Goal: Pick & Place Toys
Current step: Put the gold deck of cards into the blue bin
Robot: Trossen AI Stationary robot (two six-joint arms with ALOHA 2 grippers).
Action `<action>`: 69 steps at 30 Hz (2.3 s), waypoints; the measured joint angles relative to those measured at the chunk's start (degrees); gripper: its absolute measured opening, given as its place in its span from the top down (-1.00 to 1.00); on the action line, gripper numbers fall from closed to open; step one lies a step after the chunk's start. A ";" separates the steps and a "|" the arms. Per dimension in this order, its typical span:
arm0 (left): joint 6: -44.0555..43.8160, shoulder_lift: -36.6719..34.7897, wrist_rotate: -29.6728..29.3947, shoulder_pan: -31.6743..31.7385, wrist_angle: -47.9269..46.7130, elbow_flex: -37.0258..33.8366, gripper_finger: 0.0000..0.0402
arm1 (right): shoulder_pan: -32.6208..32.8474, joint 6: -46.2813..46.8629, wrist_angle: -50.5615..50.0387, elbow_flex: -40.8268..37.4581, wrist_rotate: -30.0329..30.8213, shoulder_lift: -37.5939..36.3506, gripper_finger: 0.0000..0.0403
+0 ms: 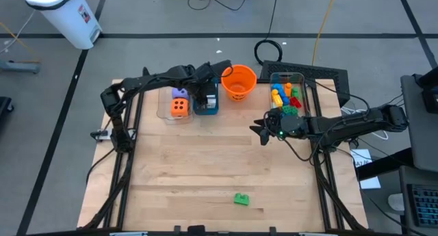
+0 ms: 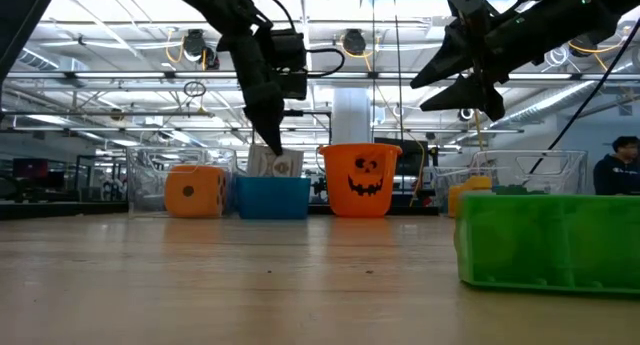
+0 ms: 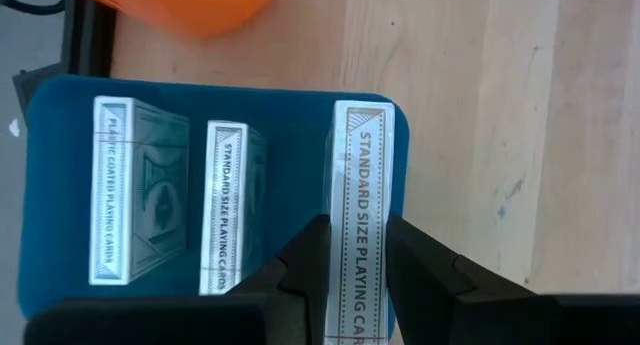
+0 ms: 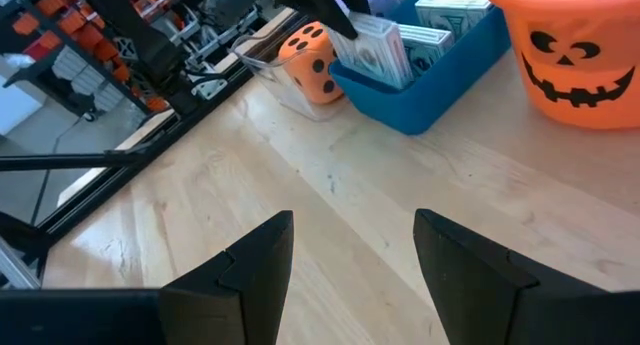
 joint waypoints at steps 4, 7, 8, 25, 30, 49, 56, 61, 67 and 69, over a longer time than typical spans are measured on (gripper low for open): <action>-0.02 0.00 -0.02 0.01 2.39 -1.47 0.54 | 0.01 0.00 -0.02 0.00 0.02 0.00 0.00; -0.49 0.00 -0.02 0.00 5.37 -2.99 0.54 | 0.01 0.00 -0.02 0.00 0.04 0.00 0.00; -0.81 0.00 -0.02 0.02 6.08 -3.45 0.54 | 0.01 0.00 -0.02 0.00 0.04 0.00 0.00; -1.73 0.00 0.53 0.94 13.55 -10.50 0.54 | 0.03 0.22 -0.04 0.00 1.45 0.00 0.00; -1.95 0.00 1.15 1.03 15.92 -12.25 0.54 | 0.01 0.34 -0.07 0.00 1.60 0.00 0.00; -1.83 0.02 2.84 1.36 17.37 -12.29 0.54 | 0.01 0.48 -0.06 0.02 1.78 0.00 0.00; -2.00 0.02 3.21 1.33 17.19 -12.29 0.54 | 0.01 0.54 -0.06 0.04 1.69 0.00 0.00; -2.27 0.02 3.23 1.35 17.19 -12.29 0.54 | 0.01 0.61 -0.07 0.04 1.66 0.00 0.00; -2.40 0.02 3.22 1.35 17.16 -12.29 0.54 | 0.01 0.63 -0.04 0.04 1.62 0.00 0.00; -2.40 0.02 3.21 1.35 17.16 -12.29 0.54 | 0.01 0.62 -0.06 0.04 1.62 0.00 0.00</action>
